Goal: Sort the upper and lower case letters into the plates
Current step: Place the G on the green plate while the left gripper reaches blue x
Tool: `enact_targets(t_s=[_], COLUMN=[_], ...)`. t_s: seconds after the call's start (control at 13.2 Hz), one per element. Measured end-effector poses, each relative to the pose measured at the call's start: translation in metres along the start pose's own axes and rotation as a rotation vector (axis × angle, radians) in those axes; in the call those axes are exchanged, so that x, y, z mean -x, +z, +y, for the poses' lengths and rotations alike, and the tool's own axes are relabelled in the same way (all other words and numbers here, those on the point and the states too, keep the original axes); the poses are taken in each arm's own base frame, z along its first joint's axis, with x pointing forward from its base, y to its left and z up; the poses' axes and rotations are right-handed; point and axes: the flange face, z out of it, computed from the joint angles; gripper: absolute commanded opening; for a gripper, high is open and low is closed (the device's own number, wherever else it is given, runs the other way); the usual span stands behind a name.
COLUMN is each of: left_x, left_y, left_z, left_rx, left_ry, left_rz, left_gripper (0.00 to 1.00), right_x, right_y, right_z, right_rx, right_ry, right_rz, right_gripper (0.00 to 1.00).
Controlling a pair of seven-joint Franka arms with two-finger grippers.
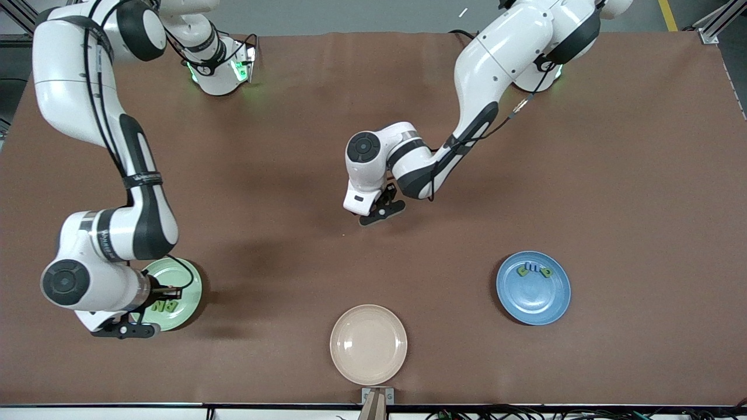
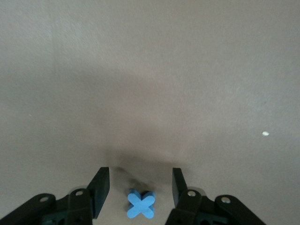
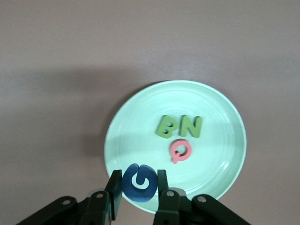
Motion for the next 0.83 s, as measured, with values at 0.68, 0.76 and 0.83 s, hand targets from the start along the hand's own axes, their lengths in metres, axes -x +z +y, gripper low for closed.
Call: enact_targets(t_s=[0.68, 0.76, 0.83], left_x=[0.028, 0.03, 0.032], left_y=[0.003, 0.003, 0.003], left_z=[0.008, 0.009, 0.009], left_rx=[-0.001, -0.001, -0.003], left_ry=[0.02, 0.018, 0.018], left_rz=[-0.041, -0.046, -0.049], left_gripper=[0.36, 0.22, 0.11], right_x=[0.002, 0.007, 0.014], right_y=[-0.066, -0.099, -0.131], right_z=[0.014, 0.017, 0.02], right_rx=[-0.019, -0.018, -0.015], right_ry=[0.01, 0.014, 0.017], right_rz=[0.099, 0.133, 0.16], right_gripper=[1.0, 1.0, 1.0])
